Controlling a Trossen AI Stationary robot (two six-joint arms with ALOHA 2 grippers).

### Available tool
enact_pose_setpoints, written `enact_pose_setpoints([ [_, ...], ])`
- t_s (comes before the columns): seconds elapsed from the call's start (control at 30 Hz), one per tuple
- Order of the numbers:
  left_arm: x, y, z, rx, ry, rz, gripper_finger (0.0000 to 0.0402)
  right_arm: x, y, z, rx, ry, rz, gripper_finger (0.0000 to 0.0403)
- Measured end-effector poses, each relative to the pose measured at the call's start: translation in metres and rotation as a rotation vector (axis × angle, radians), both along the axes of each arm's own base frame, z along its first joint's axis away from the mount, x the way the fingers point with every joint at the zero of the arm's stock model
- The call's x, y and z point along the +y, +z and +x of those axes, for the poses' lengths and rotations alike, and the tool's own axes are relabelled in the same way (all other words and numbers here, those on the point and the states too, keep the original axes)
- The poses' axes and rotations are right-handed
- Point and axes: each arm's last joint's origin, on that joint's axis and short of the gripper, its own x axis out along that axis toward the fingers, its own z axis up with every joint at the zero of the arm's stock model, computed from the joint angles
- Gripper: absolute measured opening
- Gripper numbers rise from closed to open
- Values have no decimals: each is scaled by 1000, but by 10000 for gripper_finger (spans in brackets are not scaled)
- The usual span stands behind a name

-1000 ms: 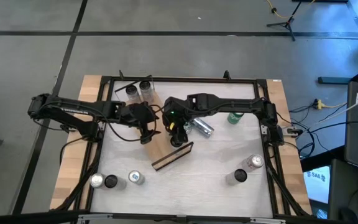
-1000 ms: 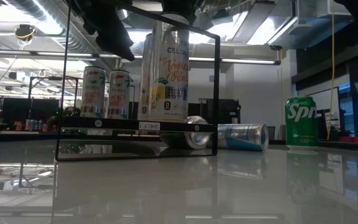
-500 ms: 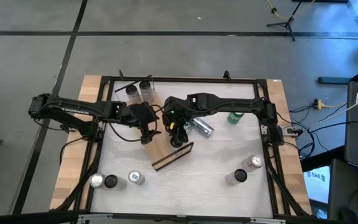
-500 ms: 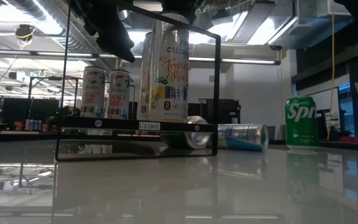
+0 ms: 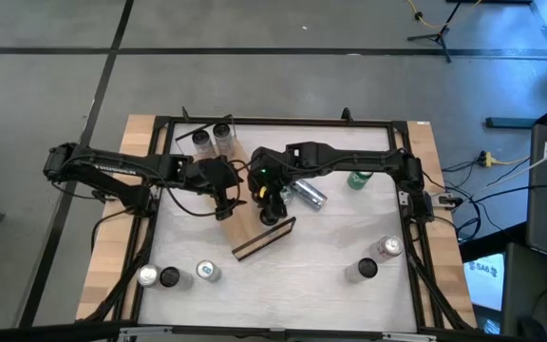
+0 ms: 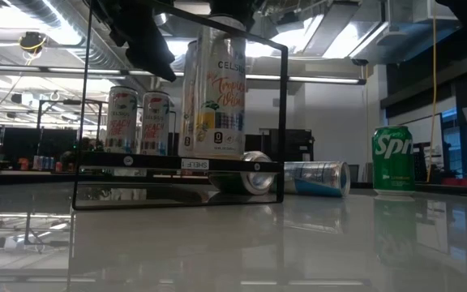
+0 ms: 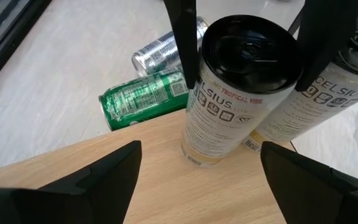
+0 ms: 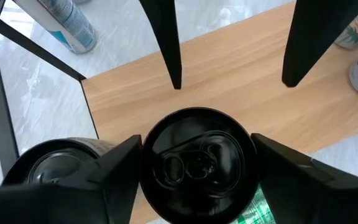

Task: Place canned beverage on shelf
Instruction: Put the white yellow soda can on the shelf aligned with the other white yellow soda can, then put the white yellow soda on the shelf aligned with the other white yellow soda cans

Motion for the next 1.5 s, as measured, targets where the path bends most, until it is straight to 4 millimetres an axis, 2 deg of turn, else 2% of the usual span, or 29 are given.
enact_pose_setpoints([
  [0.33,0,0,0,0,-1,0,322,1,3,2,-36,5,7,327],
  [0.87,0,0,0,0,0,0,322,0,4,2,-32,1,0,330],
  [1.33,-2,1,0,-5,-10,-3,322,1,42,-14,-6,3,-2,331],
  [1.4,-5,6,-2,-27,-22,-5,322,1,48,-17,-21,4,-2,331],
  [1.5,-12,27,-4,-83,-38,-27,322,1,56,-24,-26,3,-3,331],
])
